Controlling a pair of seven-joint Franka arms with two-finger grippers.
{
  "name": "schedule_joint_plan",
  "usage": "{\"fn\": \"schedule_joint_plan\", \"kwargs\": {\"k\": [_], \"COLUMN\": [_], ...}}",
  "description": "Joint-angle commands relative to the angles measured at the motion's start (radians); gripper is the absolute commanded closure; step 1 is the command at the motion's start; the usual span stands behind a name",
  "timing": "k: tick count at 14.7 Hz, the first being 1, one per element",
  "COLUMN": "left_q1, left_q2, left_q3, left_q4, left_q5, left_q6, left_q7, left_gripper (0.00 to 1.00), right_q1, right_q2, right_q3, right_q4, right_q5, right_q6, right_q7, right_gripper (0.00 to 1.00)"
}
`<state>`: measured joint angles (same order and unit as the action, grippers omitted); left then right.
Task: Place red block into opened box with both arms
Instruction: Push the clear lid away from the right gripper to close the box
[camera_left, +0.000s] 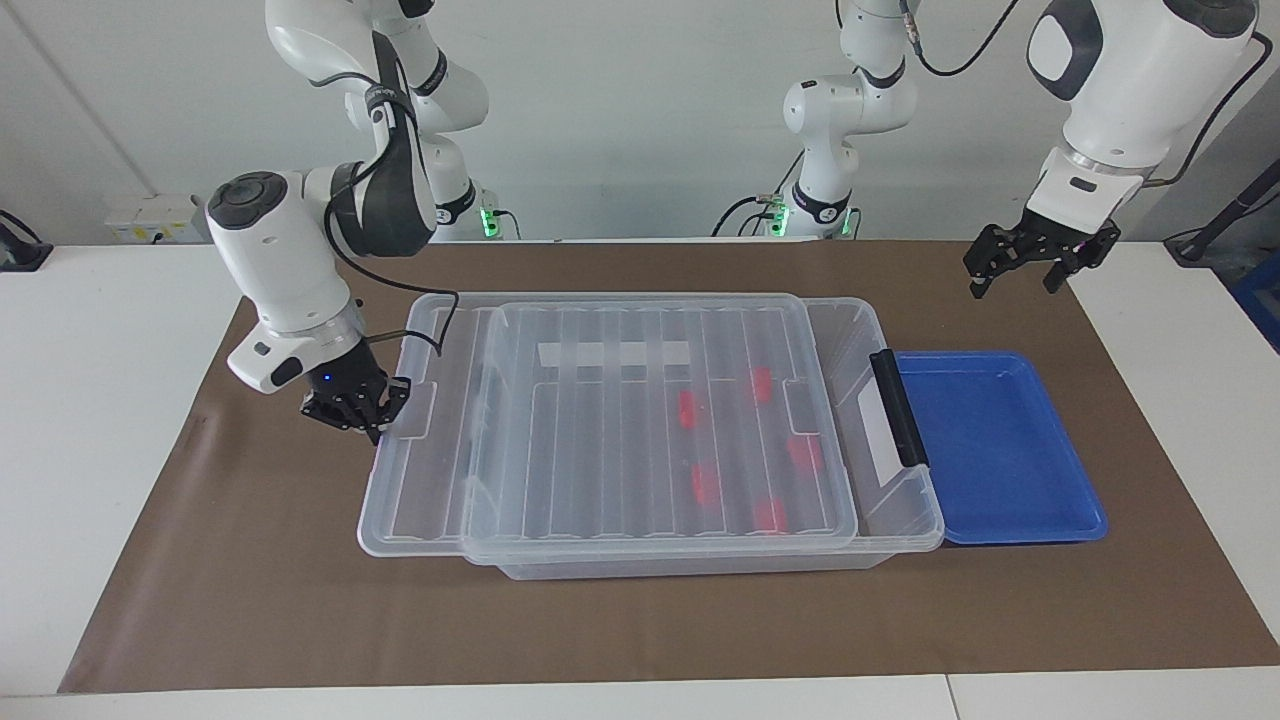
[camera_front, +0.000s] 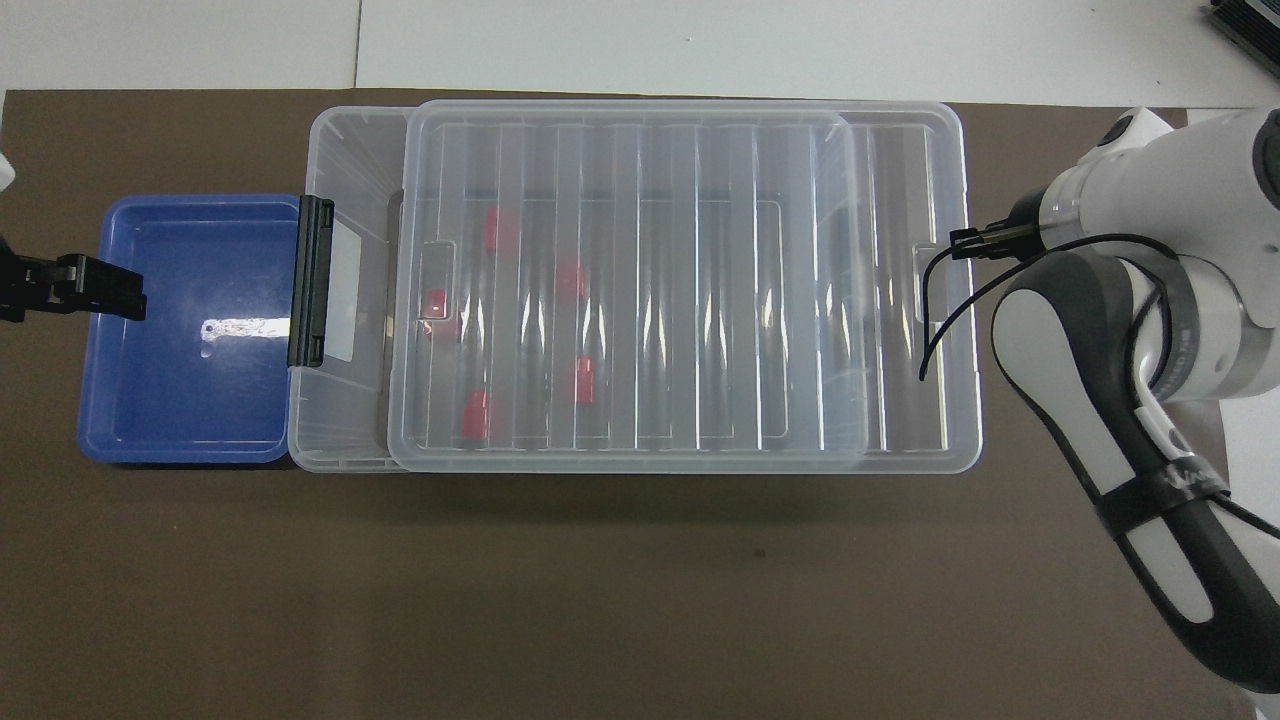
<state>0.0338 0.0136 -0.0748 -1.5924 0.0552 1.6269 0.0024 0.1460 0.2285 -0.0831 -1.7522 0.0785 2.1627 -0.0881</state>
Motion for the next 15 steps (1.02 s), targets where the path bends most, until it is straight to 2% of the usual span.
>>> {"fn": "schedule_joint_plan", "kwargs": {"k": [1, 7, 10, 15], "left_q1": [-0.009, -0.003, -0.003, -0.008], "left_q2": [-0.018, -0.02, -0.021, -0.023], "left_q3": [0.018, 0.013, 0.013, 0.013], "left_q4": [-0.009, -0.011, -0.012, -0.015], "left_q5": [-0.015, -0.015, -0.015, -0.015], "left_q6": [-0.005, 0.001, -0.002, 0.004], "left_q7": [0.025, 0.019, 0.019, 0.021], "left_gripper": [0.0, 0.0, 0.0, 0.0], "right_q1": [0.033, 0.075, 0.08, 0.078], "right_q2": [0.006, 0.005, 0.002, 0.0], "right_q3": [0.002, 0.003, 0.003, 0.011], "right_q4": [-0.001, -0.009, -0.013, -0.016], "right_q5": [0.038, 0.041, 0.101, 0.104], "right_q6": [0.016, 0.015, 0.012, 0.006], "right_q7": [0.025, 0.045, 0.039, 0.034], "right_gripper": [1.0, 1.0, 1.0, 1.0]}}
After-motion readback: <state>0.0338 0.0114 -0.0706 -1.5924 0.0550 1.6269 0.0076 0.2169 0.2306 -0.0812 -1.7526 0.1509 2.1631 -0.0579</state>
